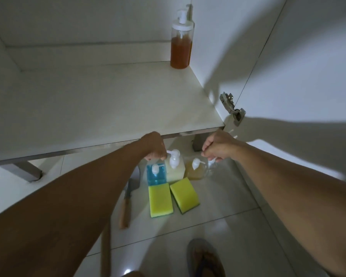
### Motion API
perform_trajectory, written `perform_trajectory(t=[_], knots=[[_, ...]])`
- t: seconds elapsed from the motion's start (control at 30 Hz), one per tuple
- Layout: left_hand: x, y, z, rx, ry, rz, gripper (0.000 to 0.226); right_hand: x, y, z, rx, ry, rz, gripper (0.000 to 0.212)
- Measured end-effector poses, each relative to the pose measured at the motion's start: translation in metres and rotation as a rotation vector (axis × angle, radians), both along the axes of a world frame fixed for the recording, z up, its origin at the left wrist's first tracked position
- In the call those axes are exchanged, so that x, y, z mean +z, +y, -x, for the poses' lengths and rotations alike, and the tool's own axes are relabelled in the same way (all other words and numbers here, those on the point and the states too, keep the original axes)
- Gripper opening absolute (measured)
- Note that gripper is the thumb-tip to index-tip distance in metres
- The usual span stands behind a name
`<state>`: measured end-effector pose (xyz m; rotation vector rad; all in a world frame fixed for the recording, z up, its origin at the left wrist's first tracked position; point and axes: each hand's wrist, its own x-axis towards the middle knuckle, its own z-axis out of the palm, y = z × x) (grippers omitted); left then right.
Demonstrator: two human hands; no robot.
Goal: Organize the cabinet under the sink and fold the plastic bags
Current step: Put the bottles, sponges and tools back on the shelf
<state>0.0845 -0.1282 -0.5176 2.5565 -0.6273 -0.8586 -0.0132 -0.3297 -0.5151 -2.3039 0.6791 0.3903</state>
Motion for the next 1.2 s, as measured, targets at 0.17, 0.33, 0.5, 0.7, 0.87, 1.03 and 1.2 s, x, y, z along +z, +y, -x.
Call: perform_trajectory(t=[0.17,0.33,0.5,0.7,0.87,1.03,1.2], knots=[[-0.041,0.008,0.007,-0.060,-0.090,-0.104,0.070,-0.033,0.007,0.001,0.062,0.011,0.112,0.015],[-0.077,0.009,0.011,-0.073,-0.111,-0.096,0.096,-0.065,0.016,-0.004,0.137,-0.039,0.130,0.030],[-0.106,0.017,0.006,-0.036,-0.111,-0.159,0.100,-0.089,0.033,-0.014,0.285,-0.063,0.185,0.066],[-0.129,0.027,0.000,0.003,-0.127,-0.112,0.098,-0.107,0.046,-0.025,0.358,-0.109,0.183,0.085],[-0.138,0.027,0.002,0.028,-0.164,-0.055,0.093,-0.116,0.050,-0.033,0.366,-0.087,0.207,0.085],[-0.141,0.024,0.003,0.040,-0.171,-0.005,0.093,-0.118,0.048,-0.035,0.362,-0.086,0.231,0.080],[-0.147,0.022,0.004,0.046,-0.162,0.001,0.091,-0.122,0.045,-0.033,0.342,-0.105,0.219,0.082]])
